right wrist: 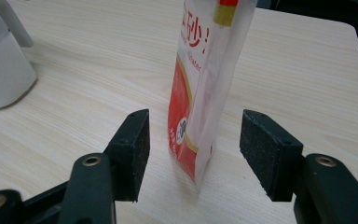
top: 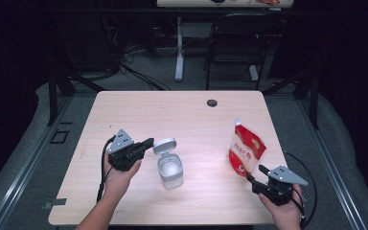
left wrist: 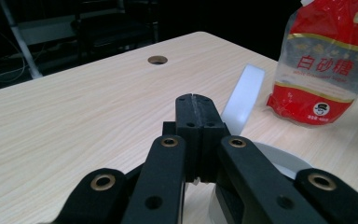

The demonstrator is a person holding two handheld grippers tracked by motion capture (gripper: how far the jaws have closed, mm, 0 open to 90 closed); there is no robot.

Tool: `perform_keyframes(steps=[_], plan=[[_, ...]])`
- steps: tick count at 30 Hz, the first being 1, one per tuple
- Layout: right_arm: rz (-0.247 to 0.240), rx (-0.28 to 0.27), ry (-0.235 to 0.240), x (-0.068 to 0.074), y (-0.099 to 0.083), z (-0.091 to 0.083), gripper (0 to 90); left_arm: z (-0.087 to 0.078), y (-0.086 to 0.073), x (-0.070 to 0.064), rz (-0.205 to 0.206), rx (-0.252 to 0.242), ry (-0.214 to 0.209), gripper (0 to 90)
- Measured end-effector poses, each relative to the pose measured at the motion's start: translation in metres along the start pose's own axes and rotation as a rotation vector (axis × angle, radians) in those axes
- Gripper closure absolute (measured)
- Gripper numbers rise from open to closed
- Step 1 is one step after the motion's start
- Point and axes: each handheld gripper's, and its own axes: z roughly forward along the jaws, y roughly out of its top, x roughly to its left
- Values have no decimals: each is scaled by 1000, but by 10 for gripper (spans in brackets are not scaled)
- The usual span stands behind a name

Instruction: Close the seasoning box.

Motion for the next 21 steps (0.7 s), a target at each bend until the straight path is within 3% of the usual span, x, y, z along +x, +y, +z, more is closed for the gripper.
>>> perform_keyframes(steps=[14, 21], plan=[[1, -5, -2, 0, 0, -1, 427, 0, -3, -21, 48, 34, -47, 900], [3, -1, -1, 0, 0, -1, 425, -6, -4, -16, 23, 47, -48, 900]])
